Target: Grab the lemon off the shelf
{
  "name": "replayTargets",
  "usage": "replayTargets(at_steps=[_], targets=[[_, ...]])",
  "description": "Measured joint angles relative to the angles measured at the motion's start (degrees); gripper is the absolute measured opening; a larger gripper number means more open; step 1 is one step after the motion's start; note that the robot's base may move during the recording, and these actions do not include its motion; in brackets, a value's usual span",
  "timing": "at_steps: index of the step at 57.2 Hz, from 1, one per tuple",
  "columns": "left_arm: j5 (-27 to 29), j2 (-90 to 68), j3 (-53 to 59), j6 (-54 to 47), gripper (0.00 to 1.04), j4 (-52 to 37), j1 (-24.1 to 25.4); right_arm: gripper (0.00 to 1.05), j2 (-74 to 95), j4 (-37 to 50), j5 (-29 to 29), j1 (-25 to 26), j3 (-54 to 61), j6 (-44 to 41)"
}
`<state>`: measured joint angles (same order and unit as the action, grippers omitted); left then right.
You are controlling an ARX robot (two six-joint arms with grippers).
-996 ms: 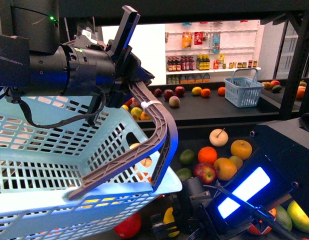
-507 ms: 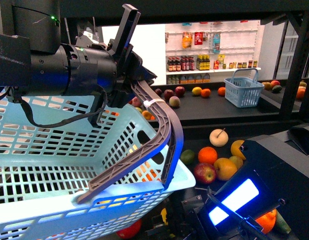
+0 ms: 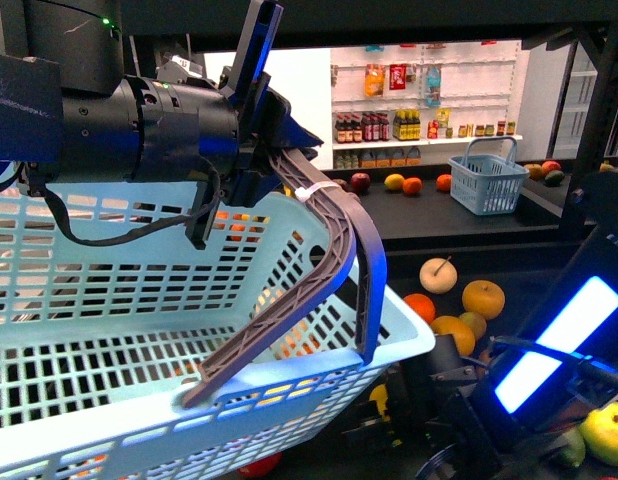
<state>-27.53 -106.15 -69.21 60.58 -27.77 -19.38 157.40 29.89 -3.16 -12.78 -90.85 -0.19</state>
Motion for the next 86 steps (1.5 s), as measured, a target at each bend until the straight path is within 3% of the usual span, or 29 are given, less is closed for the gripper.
replayTargets(at_steps=[20, 33, 53, 86], targets=[[1.68, -0.11, -0.07, -2.23, 0.08, 0.02, 0.00, 0.51, -21.62, 6.86, 5.86, 11.56, 19.19, -3.52], [1.01, -0.11, -0.07, -2.43, 0.08, 0.02, 0.02, 0.51, -31.61, 5.44, 9.51, 13.62, 22.45, 1.42], [1.49, -0.11, -0.07, -2.40, 0.08, 0.02, -0.07, 0.51, -43.76, 1.84, 14.93, 6.91, 24.65, 14.47], [1.11, -0.11, -0.07, -2.34, 0.08, 0.02, -0.09, 0.50, -44.17, 1.92, 15.19, -1.70, 26.95, 21.86]])
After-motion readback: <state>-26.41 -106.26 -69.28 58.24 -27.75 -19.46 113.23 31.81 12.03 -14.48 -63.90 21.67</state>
